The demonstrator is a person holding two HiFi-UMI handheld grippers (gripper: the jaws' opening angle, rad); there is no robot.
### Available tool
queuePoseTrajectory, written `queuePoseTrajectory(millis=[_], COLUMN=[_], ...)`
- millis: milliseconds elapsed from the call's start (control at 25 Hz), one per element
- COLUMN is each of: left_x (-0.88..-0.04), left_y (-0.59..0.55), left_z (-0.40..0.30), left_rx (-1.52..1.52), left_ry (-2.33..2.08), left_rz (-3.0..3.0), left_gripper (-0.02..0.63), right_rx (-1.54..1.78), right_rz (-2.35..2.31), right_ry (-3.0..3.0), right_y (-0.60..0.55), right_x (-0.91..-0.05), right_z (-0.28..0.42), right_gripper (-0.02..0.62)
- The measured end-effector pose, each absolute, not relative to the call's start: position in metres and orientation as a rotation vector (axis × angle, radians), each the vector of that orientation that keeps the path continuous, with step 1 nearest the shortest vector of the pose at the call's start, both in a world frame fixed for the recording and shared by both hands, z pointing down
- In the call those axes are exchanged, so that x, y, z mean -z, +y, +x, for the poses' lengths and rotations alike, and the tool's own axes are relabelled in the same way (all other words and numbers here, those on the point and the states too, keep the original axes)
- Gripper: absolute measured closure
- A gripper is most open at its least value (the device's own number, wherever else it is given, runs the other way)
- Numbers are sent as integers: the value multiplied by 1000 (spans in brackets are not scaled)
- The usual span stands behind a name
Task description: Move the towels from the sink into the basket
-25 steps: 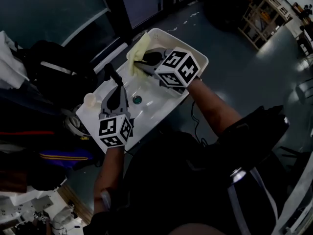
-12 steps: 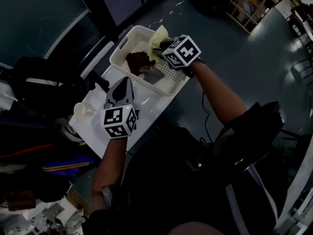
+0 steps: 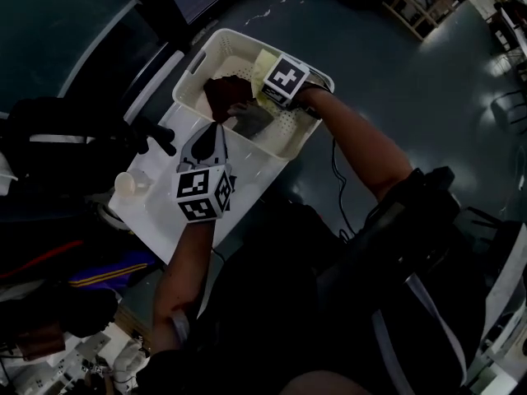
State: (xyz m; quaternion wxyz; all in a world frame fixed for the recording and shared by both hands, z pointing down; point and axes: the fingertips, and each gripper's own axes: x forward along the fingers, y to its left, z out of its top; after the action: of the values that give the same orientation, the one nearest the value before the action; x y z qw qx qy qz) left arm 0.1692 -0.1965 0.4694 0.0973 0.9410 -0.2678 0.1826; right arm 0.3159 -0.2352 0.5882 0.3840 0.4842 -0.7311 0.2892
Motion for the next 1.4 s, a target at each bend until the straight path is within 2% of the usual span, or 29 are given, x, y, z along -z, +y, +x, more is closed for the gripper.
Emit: queuePoseTrajectory(millis=[600,920,1160,1400], left_x=[-503,-501,-492,-478], left_y=[-216,-217,-206,-188], left_z=[171,164,141,103], left_rx=[-593,-576,-544,-500], left_ry=[-816,-824,-838,-861], left_rz=[2717,2709,2715,2735], left_gripper=[598,598,598,598], right_rx=[-935,-964,-931,-865], right_rz=[1104,1113,1138,1232], right_ry=[-1756,-1726,-1720,-1739], right_y=[-242,-239,-234,-224], right_x=[-665,-674,-661,-624], right_z=[315,316,314,310], right_gripper=[514,505,429,400])
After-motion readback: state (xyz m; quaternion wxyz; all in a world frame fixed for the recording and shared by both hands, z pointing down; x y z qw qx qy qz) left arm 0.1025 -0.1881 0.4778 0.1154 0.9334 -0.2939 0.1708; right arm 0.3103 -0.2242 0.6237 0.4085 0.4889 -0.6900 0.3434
